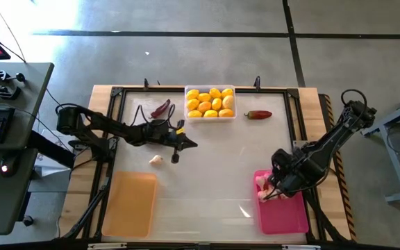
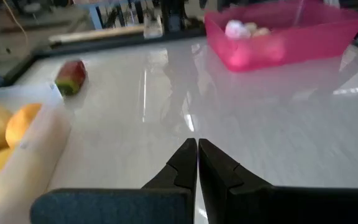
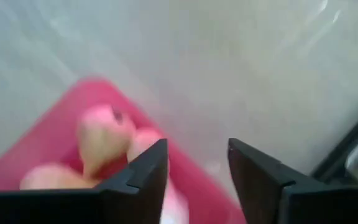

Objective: Sort produce into baskets
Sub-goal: Put the garlic into the pink bin

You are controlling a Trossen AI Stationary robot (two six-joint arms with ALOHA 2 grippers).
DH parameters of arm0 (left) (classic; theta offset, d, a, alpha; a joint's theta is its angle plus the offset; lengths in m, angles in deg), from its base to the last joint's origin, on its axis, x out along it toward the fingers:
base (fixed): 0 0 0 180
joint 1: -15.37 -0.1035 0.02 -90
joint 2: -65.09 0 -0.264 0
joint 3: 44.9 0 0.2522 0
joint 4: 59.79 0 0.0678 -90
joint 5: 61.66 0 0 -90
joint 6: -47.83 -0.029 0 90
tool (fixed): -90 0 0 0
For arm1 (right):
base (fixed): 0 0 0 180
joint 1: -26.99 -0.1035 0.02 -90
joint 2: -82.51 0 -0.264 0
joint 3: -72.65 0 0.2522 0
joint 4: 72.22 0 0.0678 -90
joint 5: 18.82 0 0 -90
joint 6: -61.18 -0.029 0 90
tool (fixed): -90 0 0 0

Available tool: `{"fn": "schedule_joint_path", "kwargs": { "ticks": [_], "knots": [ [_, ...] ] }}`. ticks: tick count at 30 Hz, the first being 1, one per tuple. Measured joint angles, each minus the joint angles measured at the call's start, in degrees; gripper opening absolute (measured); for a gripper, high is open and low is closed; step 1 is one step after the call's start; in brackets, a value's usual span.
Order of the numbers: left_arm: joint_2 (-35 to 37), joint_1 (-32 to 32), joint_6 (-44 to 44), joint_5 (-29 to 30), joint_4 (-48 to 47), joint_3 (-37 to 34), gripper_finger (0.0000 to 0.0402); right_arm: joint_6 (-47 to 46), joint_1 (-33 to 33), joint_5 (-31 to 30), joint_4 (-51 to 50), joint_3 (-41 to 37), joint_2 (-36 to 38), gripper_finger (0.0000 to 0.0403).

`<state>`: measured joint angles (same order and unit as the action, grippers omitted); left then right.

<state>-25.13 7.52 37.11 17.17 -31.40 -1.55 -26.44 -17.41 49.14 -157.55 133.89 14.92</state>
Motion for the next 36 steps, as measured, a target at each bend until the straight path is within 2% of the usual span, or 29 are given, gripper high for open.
{"fn": "schedule_joint_path", "kwargs": {
  "ticks": [3, 7, 9, 13, 19, 24, 27, 32, 36],
  "knots": [
    [1.88, 0.01, -0.93, 0.01, -8.03, 2.62, 0.0001, 3.27, 1.65, -6.04, 0.27, 0.02, 0.02, 0.0110],
    [4.55, 0.67, -2.35, 0.10, -19.33, 6.38, 0.0001, 11.33, 5.43, -10.94, 3.40, -0.73, 0.07, 0.0027],
    [5.65, 1.57, -3.19, 0.06, -23.67, 7.52, 0.0001, 17.46, 7.59, -12.99, 7.28, -1.91, 0.07, 0.0008],
    [7.72, 3.48, -4.38, 0.06, -33.72, 9.90, 0.0000, 31.24, 12.43, -15.77, 20.81, -5.58, 0.07, 0.0018],
    [8.97, 6.44, -0.74, 0.26, -50.76, 14.03, 0.0000, 50.39, 19.57, -15.91, 46.59, -12.34, 0.07, 0.0004],
    [8.97, 9.26, 0.15, 7.70, -63.64, 17.21, 0.0004, 63.20, 24.56, -15.22, 62.57, -16.87, 0.07, 0.0002],
    [8.95, 10.29, 4.23, 10.84, -70.60, 18.50, 0.0015, 66.28, 27.43, -13.29, 66.83, -18.08, 0.07, 0.0001],
    [8.97, 11.15, 16.00, 11.71, -77.54, 19.42, 0.0048, 66.71, 30.49, -9.18, 67.84, -18.32, 0.07, 0.0001],
    [8.97, 12.77, 17.98, 12.08, -83.57, 19.42, 0.0089, 66.99, 30.95, -9.01, 67.87, -18.32, 0.07, 0.0000]
  ]
}}
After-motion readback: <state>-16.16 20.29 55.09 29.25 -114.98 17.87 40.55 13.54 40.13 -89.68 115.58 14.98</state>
